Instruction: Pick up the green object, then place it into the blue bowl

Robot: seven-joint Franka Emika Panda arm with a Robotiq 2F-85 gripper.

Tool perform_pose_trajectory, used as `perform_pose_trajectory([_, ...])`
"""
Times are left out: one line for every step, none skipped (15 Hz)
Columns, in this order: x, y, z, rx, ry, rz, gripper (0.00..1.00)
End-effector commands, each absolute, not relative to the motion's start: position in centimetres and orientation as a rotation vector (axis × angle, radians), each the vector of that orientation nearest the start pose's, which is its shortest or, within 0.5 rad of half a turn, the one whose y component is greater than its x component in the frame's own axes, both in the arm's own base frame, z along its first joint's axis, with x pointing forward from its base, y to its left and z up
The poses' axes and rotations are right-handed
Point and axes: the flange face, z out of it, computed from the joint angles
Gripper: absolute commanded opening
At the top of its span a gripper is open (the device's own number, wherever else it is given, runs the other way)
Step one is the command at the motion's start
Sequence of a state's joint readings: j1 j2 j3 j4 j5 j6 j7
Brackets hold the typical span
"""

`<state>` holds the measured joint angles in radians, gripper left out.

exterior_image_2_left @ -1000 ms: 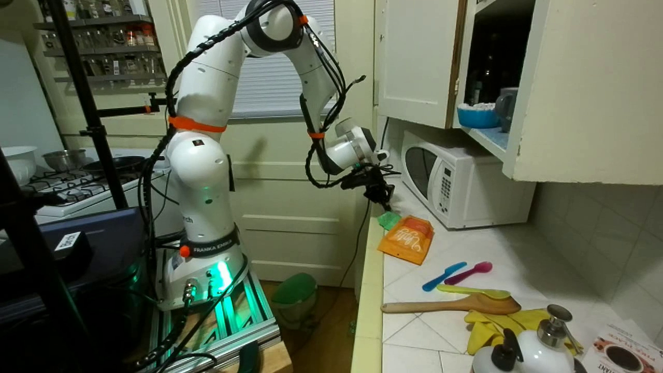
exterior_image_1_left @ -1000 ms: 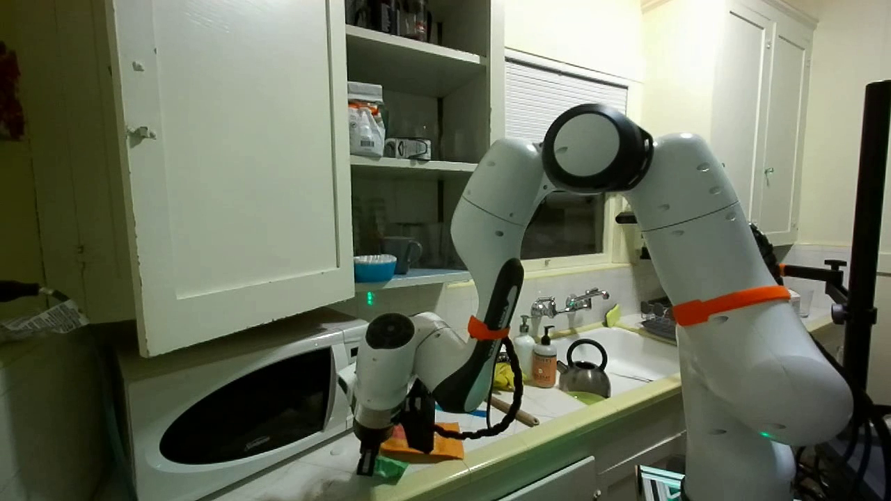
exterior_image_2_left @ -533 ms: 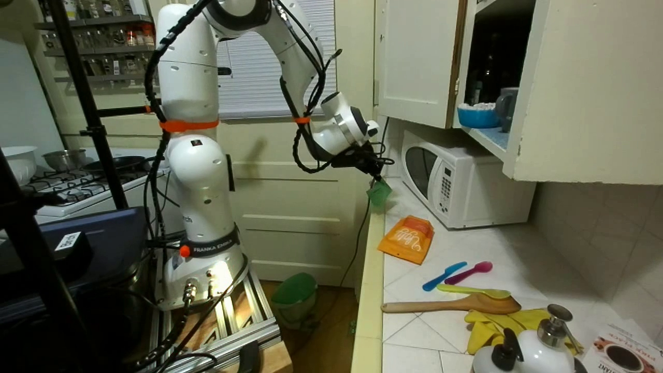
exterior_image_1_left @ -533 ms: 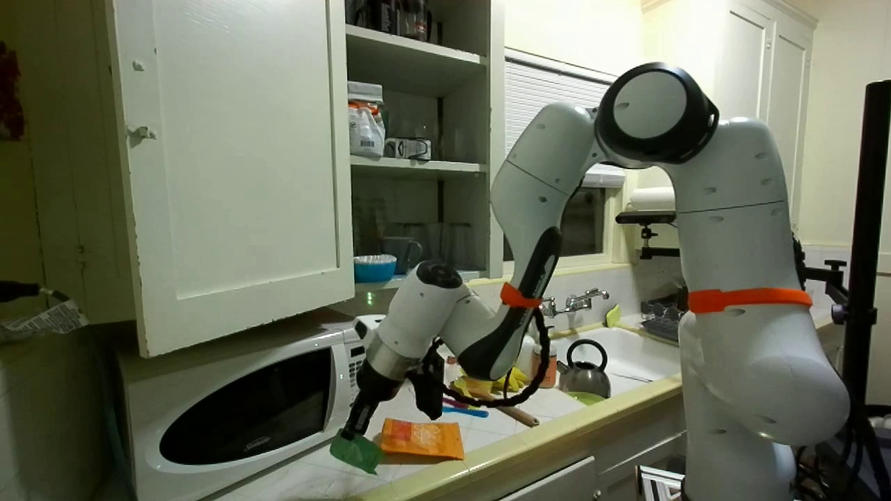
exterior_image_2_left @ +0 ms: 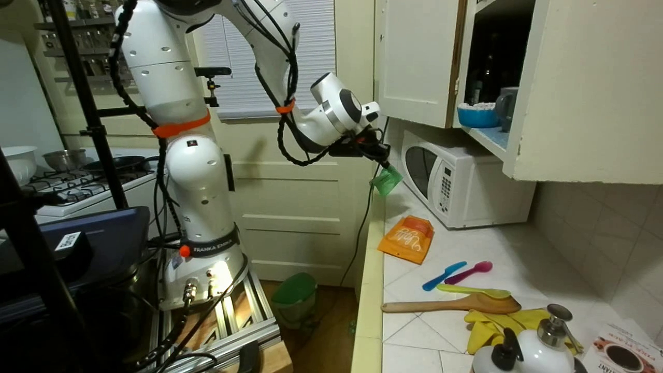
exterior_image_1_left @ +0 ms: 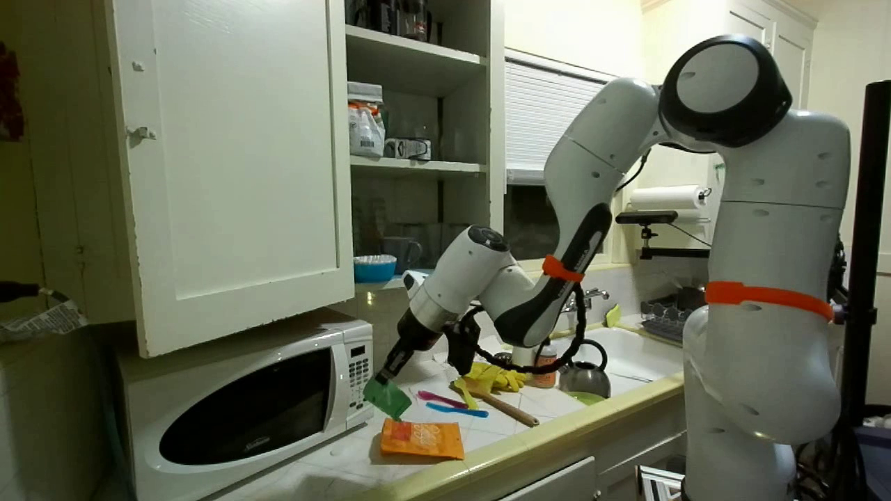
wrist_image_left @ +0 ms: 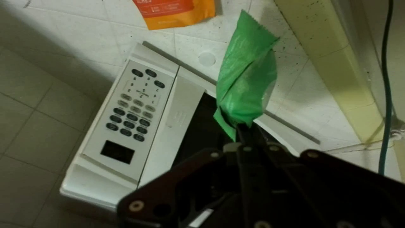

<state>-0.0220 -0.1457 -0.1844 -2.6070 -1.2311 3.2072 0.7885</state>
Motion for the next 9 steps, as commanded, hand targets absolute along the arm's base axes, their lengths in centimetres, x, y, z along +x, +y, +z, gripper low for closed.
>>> perform_pose_trajectory([43.3,-0.5,35.8,-3.062,-0.357,-1.125,0.01])
perform_pose_trajectory([42.8,-0.7,36.0,-3.062,-0.341,-1.13,0.01])
perform_pose_trajectory([42.4,-0.8,36.0,-3.061,-0.332,-1.13,0.01])
perform_pose_trajectory([42.2,-0.7,36.0,-3.06,-0.327,-1.129,0.0])
perform_pose_trajectory([42.3,-1.7,36.9,-3.066,-0.268,-1.162,0.0])
perform_pose_trajectory([41.9,-3.4,38.7,-3.074,-0.182,-1.225,0.0])
perform_pose_trajectory([41.5,-4.8,40.3,-3.064,-0.099,-1.29,0.0])
perform_pose_trajectory([40.9,-6.0,41.5,-3.053,-0.042,-1.335,0.0])
perform_pose_trajectory([40.5,-7.1,42.9,-3.052,0.019,-1.386,0.0])
